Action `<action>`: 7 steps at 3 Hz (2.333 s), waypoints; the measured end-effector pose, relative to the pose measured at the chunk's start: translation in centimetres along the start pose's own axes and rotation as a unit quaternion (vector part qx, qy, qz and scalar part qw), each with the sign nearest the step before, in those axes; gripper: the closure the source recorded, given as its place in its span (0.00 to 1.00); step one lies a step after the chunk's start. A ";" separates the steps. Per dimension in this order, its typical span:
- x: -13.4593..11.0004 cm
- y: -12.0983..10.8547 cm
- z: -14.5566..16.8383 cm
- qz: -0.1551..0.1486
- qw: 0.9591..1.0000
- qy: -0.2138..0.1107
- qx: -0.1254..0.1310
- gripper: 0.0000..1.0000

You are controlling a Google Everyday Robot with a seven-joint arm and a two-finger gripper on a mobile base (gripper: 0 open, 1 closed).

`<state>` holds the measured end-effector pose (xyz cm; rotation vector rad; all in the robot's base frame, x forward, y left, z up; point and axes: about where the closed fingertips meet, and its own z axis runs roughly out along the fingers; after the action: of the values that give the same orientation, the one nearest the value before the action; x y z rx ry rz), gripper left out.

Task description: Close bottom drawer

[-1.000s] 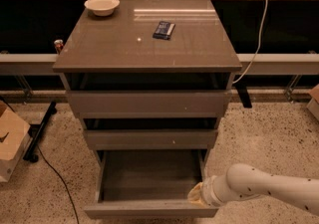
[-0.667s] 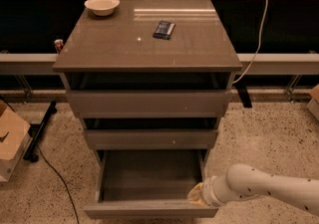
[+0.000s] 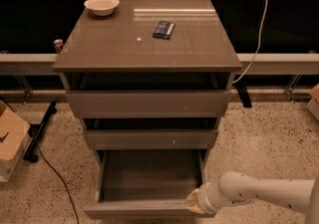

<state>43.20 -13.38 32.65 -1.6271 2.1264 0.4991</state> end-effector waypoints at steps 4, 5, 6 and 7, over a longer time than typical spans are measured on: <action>8.4 0.1 12.2 0.105 0.993 -0.033 -0.042 1.00; 9.0 -0.5 13.6 0.118 0.991 -0.047 -0.043 1.00; 9.0 -0.5 13.6 0.118 0.991 -0.047 -0.043 1.00; 7.4 -1.7 14.2 0.105 0.993 -0.057 -0.013 1.00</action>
Offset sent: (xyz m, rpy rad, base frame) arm -0.0170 -0.0103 -0.1197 0.0811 0.1195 -0.1262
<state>44.70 -12.58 16.65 -1.3588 2.2241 0.6724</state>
